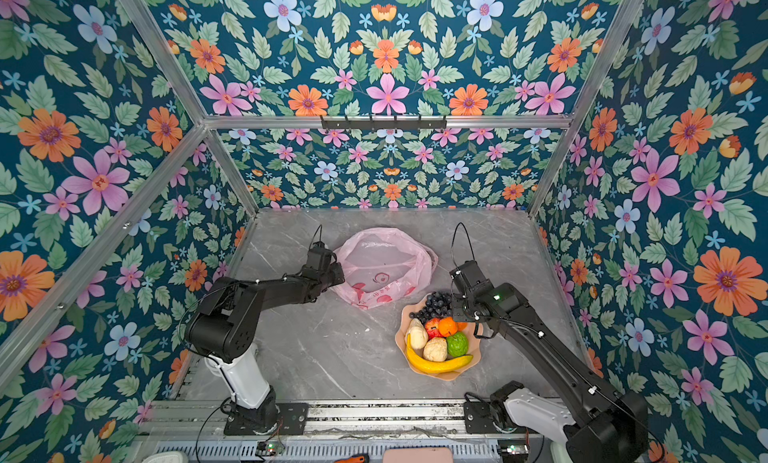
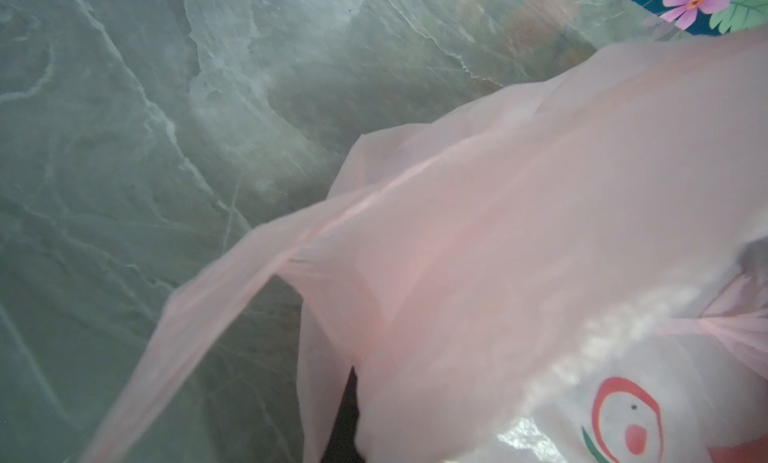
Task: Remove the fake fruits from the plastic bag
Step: 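Lower the dark grapes onto the fruit in the peach bowl with the right gripper, then open the right gripper over the grapes while the left gripper releases the bag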
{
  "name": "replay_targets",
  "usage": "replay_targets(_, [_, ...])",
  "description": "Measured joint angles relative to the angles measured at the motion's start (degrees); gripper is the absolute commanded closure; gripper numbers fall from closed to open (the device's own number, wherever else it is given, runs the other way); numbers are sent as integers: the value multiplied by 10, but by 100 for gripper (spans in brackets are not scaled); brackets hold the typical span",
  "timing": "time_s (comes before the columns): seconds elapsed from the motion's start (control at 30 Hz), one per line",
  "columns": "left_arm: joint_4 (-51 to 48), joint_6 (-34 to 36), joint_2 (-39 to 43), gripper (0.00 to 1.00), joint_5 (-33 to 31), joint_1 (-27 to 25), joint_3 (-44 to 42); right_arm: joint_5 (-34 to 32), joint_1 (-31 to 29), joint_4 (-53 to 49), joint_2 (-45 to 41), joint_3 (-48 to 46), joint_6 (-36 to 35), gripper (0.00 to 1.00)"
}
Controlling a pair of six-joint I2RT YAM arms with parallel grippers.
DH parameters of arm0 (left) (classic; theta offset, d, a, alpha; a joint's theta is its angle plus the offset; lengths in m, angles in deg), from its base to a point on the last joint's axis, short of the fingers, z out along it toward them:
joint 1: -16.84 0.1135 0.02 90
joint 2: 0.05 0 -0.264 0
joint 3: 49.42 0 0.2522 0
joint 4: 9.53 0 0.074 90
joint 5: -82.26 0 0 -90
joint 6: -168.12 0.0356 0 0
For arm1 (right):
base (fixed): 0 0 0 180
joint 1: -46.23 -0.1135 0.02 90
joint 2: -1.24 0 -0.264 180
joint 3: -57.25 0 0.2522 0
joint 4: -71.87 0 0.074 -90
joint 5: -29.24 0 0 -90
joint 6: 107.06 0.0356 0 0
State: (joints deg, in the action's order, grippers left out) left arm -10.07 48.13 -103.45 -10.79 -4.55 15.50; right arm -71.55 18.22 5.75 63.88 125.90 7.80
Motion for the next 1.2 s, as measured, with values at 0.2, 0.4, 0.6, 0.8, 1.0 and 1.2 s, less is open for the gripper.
replay_targets(0.2, [0, 0, -2, 100, 0, 0, 1, -10, 1, 4, 14, -5, -2, 100])
replay_targets(0.4, [0, 0, -2, 100, 0, 0, 1, -23, 1, 8, 32, -17, -7, 100])
replay_targets(0.6, [0, 0, -2, 100, 0, 0, 1, -35, 1, 11, 38, -29, -7, 100])
replay_targets(0.8, [0, 3, -2, 100, 2, -1, 2, -39, 1, 12, 40, -27, -11, 78])
replay_targets(1.0, [-4, 17, -3, 100, 11, -9, 19, -17, 17, 20, 19, -25, -13, 65])
replay_targets(1.2, [-19, 24, -10, 100, 17, -14, 57, 22, 50, 36, -12, -31, -22, 53])
